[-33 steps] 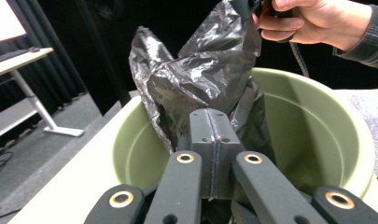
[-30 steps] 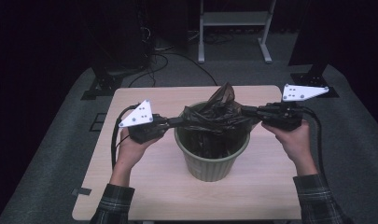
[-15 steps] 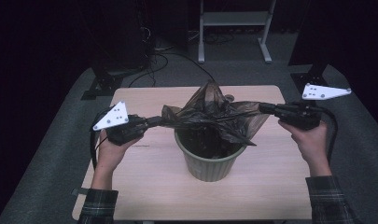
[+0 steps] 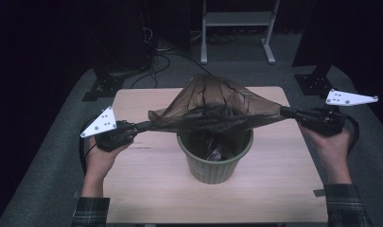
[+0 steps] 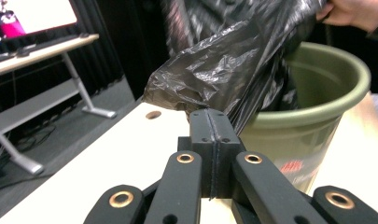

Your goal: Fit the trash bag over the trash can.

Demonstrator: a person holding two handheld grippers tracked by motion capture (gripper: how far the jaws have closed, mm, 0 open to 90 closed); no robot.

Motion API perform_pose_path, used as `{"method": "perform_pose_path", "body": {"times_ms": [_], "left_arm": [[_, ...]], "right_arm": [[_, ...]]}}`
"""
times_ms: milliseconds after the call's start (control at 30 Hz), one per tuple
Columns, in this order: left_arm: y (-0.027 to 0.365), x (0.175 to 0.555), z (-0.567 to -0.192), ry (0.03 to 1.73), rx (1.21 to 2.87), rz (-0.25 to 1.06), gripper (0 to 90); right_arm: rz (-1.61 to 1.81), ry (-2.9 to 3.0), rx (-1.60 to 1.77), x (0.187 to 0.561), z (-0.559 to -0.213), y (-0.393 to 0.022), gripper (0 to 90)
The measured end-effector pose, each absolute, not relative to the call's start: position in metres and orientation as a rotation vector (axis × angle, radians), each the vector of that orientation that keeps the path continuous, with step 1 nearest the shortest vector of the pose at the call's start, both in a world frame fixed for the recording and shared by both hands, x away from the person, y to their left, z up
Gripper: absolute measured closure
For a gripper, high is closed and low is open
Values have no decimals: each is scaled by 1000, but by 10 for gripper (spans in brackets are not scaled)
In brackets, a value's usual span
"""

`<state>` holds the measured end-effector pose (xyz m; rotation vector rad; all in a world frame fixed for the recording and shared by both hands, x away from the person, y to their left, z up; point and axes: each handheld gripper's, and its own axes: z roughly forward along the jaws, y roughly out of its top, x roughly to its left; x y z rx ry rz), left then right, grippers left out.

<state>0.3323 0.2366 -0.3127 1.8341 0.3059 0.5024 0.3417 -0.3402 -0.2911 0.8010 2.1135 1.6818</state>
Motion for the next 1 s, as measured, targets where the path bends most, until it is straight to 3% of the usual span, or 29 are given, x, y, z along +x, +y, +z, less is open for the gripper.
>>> {"method": "perform_pose_path", "body": {"times_ms": [133, 200, 367, 467, 567, 1000], "left_arm": [[233, 333, -321, 304, 1842, 475, 896], [229, 333, -323, 277, 1849, 458, 896], [218, 334, -324, 227, 1844, 424, 896], [213, 333, -322, 206, 1833, 416, 895], [212, 332, -322, 190, 1828, 417, 896], [206, 333, -323, 177, 1835, 419, 896]], "right_arm": [[1682, 2121, 814, 341, -299, -345, 900], [1681, 2122, 815, 341, -302, -347, 800], [1746, 2089, 804, 341, -297, -348, 693], [1743, 2068, 783, 341, -289, -342, 563], [1759, 2033, 778, 341, -283, -340, 487], [1803, 1957, 750, 324, -257, -359, 447]]}}
